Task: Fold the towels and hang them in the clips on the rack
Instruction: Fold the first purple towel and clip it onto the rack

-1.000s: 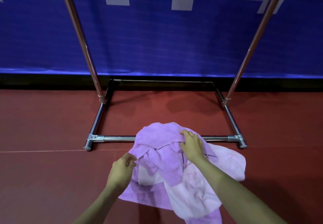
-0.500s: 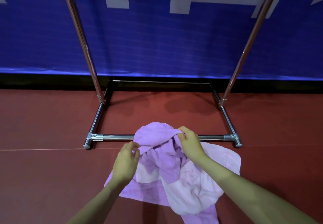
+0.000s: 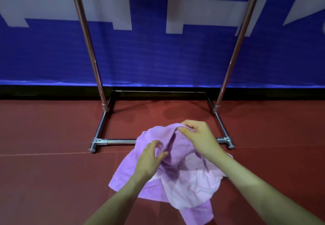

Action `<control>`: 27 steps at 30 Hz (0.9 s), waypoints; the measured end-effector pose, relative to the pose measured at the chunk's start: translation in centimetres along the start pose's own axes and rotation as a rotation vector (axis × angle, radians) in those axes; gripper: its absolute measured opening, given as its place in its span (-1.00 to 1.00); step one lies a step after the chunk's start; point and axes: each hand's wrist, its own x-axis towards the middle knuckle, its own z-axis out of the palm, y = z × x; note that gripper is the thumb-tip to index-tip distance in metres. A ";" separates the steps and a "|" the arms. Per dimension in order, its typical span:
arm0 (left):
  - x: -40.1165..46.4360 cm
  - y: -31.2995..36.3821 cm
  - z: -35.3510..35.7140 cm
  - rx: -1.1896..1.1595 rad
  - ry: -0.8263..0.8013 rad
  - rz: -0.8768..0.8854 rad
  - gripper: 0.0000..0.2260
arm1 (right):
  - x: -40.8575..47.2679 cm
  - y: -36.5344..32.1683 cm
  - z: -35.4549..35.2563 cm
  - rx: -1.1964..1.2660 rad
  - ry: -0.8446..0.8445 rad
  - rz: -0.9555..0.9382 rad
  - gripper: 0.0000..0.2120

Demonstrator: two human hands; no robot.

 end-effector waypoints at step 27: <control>2.3 16.1 -17.4 -0.292 0.255 -0.021 -0.83 | 4.5 -11.7 -8.1 -0.725 0.128 0.073 -0.77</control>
